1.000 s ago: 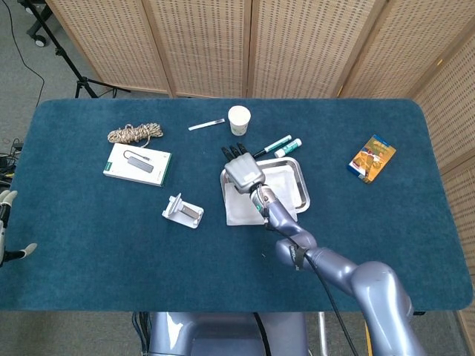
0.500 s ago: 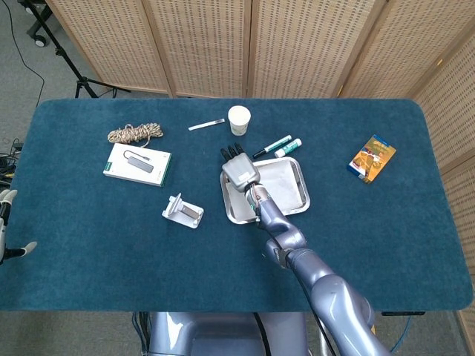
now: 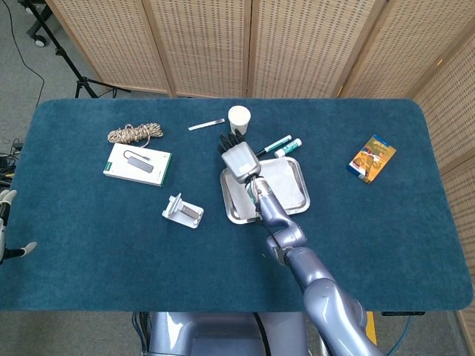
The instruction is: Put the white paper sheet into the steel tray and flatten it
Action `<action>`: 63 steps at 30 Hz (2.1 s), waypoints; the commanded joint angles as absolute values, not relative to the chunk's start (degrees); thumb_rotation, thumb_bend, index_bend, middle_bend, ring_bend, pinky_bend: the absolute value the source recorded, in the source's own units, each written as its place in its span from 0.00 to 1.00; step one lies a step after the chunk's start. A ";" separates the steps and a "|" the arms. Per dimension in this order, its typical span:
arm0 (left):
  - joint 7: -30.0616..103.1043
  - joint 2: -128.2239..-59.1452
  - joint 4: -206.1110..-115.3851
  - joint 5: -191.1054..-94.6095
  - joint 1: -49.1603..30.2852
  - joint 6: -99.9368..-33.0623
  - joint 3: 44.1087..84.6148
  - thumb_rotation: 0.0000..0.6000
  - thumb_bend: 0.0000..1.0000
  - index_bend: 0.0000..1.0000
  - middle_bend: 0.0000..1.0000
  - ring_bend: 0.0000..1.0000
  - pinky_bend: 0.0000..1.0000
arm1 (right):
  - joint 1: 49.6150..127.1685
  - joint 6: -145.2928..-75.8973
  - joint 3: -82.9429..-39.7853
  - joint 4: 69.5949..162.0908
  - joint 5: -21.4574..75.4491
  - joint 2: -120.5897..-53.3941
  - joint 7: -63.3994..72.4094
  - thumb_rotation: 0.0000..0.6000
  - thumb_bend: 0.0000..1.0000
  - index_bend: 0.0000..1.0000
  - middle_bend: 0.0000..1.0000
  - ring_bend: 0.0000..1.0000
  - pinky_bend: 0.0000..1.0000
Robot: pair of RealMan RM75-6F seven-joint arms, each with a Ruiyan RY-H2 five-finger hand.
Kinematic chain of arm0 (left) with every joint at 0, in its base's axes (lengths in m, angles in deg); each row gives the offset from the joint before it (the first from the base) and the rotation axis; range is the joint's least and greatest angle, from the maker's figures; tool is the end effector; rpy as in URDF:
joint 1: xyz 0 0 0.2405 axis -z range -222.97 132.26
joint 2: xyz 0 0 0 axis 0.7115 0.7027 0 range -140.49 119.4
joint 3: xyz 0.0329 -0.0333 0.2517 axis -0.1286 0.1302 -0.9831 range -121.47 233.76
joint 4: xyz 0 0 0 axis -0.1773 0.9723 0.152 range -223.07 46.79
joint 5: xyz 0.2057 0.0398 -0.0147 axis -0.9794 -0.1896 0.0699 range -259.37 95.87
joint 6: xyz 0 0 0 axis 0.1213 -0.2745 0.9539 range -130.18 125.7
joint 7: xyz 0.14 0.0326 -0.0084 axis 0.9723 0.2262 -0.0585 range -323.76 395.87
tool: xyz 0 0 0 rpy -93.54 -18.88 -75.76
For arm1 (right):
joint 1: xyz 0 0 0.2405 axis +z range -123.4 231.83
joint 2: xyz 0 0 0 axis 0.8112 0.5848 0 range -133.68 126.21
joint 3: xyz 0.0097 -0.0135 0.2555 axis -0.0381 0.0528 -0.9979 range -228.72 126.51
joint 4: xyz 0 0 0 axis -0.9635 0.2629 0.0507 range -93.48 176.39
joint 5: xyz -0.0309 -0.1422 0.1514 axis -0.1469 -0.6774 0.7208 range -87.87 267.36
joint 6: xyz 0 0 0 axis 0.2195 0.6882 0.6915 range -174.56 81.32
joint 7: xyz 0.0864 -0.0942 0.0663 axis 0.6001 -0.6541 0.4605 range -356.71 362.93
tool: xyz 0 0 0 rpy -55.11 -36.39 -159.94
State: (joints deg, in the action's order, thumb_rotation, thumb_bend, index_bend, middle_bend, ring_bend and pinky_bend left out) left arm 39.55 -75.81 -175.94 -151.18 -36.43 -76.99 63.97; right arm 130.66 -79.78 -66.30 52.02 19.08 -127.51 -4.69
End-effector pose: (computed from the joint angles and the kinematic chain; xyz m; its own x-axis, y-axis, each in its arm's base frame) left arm -0.3502 0.2193 0.1668 0.4318 0.0670 0.8995 0.8747 0.2125 -0.4357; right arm -0.0335 -0.4846 -0.0970 0.7541 -0.0076 0.6567 -0.5891 -0.4500 0.6712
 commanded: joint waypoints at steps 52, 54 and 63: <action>36.31 -73.88 -178.79 -158.13 -38.53 -81.61 61.41 1.00 0.00 0.00 0.00 0.00 0.00 | 106.59 -89.30 -59.58 105.93 30.68 -97.08 -11.31 1.00 1.00 0.35 0.30 0.16 0.11; 36.38 -73.93 -178.66 -157.96 -38.47 -81.47 61.48 1.00 0.00 0.00 0.00 0.00 0.00 | 107.04 -88.81 -59.86 104.25 31.14 -98.06 -11.91 1.00 1.00 0.35 0.30 0.16 0.11; 36.78 -74.20 -178.30 -157.02 -38.17 -80.64 61.67 1.00 0.00 0.00 0.00 0.00 0.00 | 108.84 -87.54 -61.52 99.02 32.68 -102.08 -13.66 1.00 1.00 0.35 0.30 0.16 0.11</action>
State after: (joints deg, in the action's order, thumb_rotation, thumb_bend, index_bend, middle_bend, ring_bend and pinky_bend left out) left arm 36.76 -74.18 -178.32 -157.04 -38.19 -80.67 61.66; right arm 108.62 -87.67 -61.36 99.34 32.64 -101.77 -13.40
